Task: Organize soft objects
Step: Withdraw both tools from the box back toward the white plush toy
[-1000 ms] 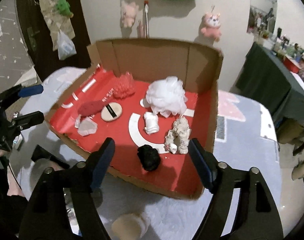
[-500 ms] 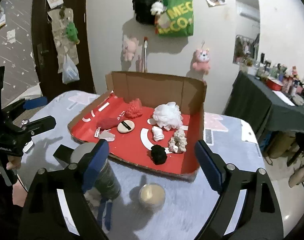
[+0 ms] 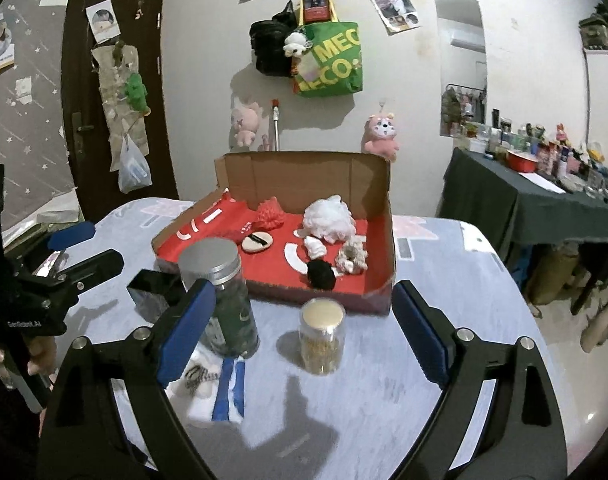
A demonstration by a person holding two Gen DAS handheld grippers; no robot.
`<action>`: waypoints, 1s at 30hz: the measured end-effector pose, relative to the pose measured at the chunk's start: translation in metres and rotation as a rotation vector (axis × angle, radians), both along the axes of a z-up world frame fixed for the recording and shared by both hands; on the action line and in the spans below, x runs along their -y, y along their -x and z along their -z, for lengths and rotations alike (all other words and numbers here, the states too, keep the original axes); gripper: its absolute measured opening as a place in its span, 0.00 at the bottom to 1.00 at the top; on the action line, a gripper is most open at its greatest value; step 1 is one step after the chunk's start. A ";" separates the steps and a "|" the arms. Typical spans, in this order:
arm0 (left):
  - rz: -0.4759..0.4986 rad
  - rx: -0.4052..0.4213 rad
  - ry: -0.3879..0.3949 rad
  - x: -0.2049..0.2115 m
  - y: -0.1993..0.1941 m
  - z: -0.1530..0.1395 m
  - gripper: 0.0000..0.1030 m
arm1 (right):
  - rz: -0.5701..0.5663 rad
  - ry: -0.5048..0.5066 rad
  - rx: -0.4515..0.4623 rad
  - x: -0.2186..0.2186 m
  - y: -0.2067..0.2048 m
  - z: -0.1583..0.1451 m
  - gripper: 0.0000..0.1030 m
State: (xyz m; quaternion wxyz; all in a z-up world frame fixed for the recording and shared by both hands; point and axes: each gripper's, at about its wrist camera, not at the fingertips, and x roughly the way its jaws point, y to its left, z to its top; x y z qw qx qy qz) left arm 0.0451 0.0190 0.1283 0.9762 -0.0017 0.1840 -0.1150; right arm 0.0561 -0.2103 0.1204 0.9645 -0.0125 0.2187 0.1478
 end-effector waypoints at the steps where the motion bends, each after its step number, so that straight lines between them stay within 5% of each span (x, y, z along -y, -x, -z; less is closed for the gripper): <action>1: -0.001 0.001 0.001 0.001 0.002 0.003 1.00 | 0.011 0.006 0.009 -0.001 0.004 0.004 0.88; 19: -0.050 -0.033 -0.015 0.008 0.012 0.072 1.00 | 0.076 0.001 0.033 -0.008 0.023 0.084 0.88; 30: -0.075 -0.124 0.005 0.001 0.000 0.094 1.00 | 0.074 -0.029 -0.055 -0.007 0.013 0.112 0.88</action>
